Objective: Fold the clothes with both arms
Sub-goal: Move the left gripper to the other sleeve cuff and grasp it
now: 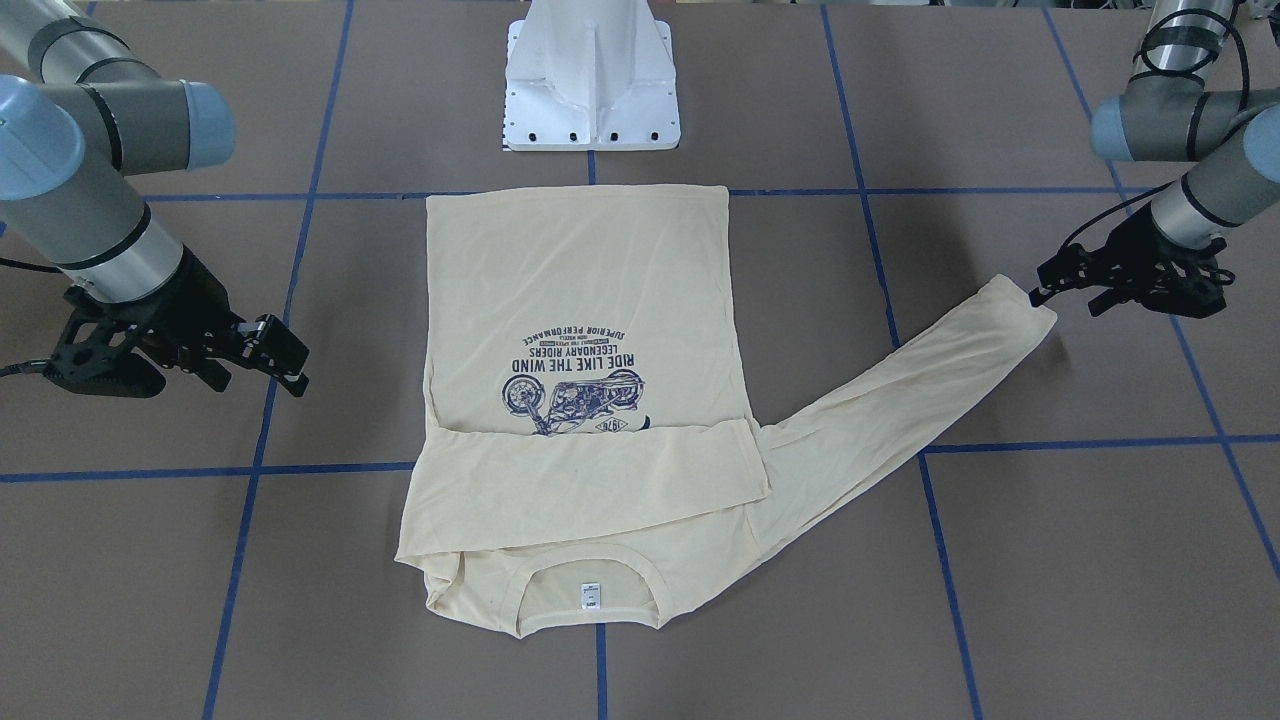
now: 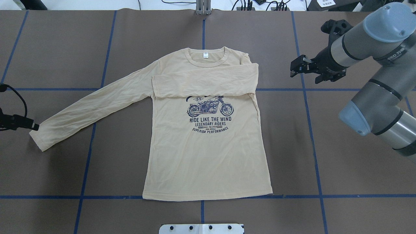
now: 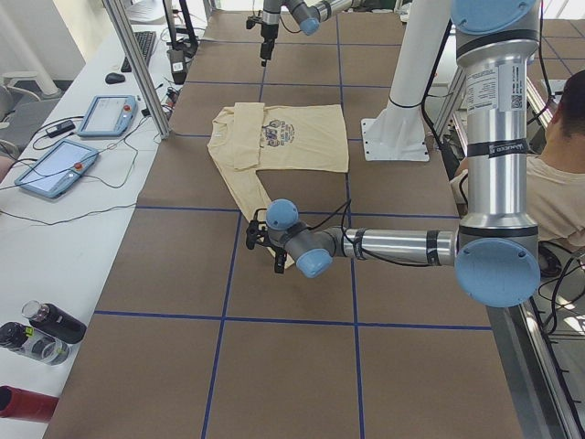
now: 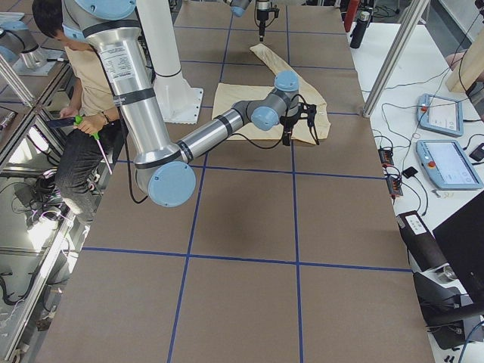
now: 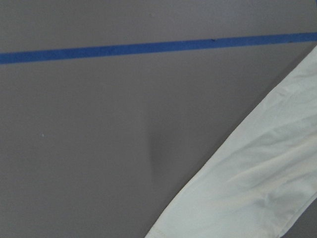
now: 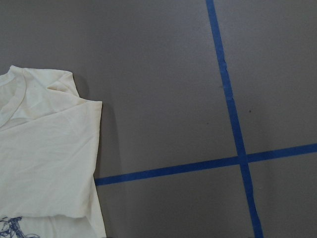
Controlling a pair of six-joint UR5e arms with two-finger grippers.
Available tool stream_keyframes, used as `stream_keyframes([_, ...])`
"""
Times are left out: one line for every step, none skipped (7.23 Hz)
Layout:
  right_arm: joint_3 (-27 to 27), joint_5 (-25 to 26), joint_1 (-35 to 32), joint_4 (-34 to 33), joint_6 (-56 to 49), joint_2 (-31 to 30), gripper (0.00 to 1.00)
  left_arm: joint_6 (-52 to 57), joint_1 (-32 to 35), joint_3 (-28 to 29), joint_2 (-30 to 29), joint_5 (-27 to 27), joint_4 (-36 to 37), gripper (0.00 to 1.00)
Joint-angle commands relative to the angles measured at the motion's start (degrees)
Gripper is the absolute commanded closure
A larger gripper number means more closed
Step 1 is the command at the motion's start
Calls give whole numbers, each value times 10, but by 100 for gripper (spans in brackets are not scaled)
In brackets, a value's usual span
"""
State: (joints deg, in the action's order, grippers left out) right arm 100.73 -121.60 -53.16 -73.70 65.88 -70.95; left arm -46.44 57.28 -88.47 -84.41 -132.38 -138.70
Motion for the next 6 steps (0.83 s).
stream_keyframes([-3,3,2,0,0,0,7,-1,-2,5,-1,1,-3,11])
stream_keyframes([-3,4,1,0,0,-1,6,1,-3,10,-2,1,-3,14])
stream_keyframes([-4,5,2,0,0,0,6,2,-3,17,-5,1,-4,15])
stream_keyframes([-5,6,6,0,0,2,6,2,-4,20,-4,1,-10,17])
stream_keyframes([-5,6,6,0,0,2,6,3,-4,22,-4,1,-10,18])
stream_keyframes([-5,7,7,0,0,2,6,3,-4,24,-4,1,-10,22])
